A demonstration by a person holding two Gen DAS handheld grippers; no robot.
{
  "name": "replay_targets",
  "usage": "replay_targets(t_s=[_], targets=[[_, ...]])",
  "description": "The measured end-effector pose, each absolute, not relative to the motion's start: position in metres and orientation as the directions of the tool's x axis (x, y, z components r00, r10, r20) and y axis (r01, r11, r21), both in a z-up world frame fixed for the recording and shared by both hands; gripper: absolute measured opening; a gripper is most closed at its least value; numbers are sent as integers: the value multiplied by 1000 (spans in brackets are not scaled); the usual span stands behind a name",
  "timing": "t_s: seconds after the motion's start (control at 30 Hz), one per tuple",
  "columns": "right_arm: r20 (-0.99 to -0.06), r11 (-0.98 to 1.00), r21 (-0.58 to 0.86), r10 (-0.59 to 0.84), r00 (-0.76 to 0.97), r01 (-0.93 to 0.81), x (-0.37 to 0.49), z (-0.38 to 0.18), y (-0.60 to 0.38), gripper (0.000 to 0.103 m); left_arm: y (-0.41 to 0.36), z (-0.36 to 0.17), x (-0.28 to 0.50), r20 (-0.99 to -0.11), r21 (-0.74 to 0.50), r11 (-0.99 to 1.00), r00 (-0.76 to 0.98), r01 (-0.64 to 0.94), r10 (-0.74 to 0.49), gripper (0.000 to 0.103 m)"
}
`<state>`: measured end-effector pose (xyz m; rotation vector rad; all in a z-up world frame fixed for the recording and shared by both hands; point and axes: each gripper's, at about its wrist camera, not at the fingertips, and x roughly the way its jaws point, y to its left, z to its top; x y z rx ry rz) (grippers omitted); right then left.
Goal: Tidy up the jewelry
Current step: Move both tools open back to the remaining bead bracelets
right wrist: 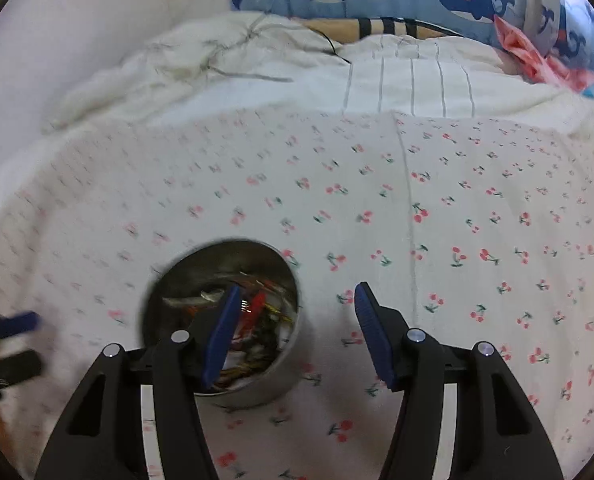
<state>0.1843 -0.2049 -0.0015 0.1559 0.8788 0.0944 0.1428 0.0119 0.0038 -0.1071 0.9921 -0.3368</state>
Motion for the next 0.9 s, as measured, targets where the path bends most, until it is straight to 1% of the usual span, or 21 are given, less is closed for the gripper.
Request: replay_targets(t_s=[0.13, 0.2, 0.23, 0.3, 0.37, 0.47, 0.53, 0.57, 0.6, 0.67, 0.73, 0.8, 0.83, 0.9], targets=[[-704, 978, 209, 166, 690, -22, 150, 20, -215, 58, 8, 5, 142, -804, -243, 937, 489, 249, -339, 85], [-691, 975, 216, 185, 699, -45, 119, 29, -218, 67, 4, 3, 139, -810, -242, 931, 472, 273, -349, 85], [-693, 976, 208, 190, 695, -59, 100, 31, -219, 71, 2, 3, 138, -812, -232, 931, 472, 281, -344, 85], [-714, 979, 182, 198, 671, -94, 68, 28, -217, 72, -5, 2, 133, -818, -192, 936, 480, 294, -318, 85], [-743, 982, 147, 186, 643, -115, 43, 19, -215, 75, -10, 0, 129, -823, -156, 937, 483, 313, -298, 85], [-752, 980, 154, 198, 629, -124, 35, 8, -212, 75, -10, -4, 123, -832, -125, 943, 486, 308, -269, 85], [-767, 977, 174, 214, 604, -126, 39, -1, -210, 75, -2, -8, 112, -831, -146, 949, 485, 280, -271, 86], [-774, 978, 161, 209, 598, -133, 41, -3, -207, 75, 2, -12, 108, -833, -166, 948, 476, 272, -283, 86], [-786, 980, 121, 191, 588, -156, 42, -7, -201, 75, 2, -17, 102, -841, -190, 943, 450, 273, -300, 86], [-799, 978, 75, 175, 575, -193, 42, -10, -190, 75, -7, -21, 99, -852, -185, 931, 420, 314, -312, 86], [-795, 980, 41, 151, 587, -196, 38, -10, -187, 75, -22, -19, 93, -847, -154, 909, 422, 388, -324, 86], [-785, 983, 23, 130, 605, -181, 35, -8, -190, 78, -38, -22, 83, -850, -107, 881, 417, 460, -321, 86], [-781, 986, 26, 125, 612, -167, 35, -7, -193, 80, -44, -24, 80, -858, -80, 871, 412, 484, -308, 86], [-781, 988, 44, 125, 612, -146, 37, -7, -199, 80, -55, -30, 74, -870, -8, 855, 418, 518, -261, 86]])
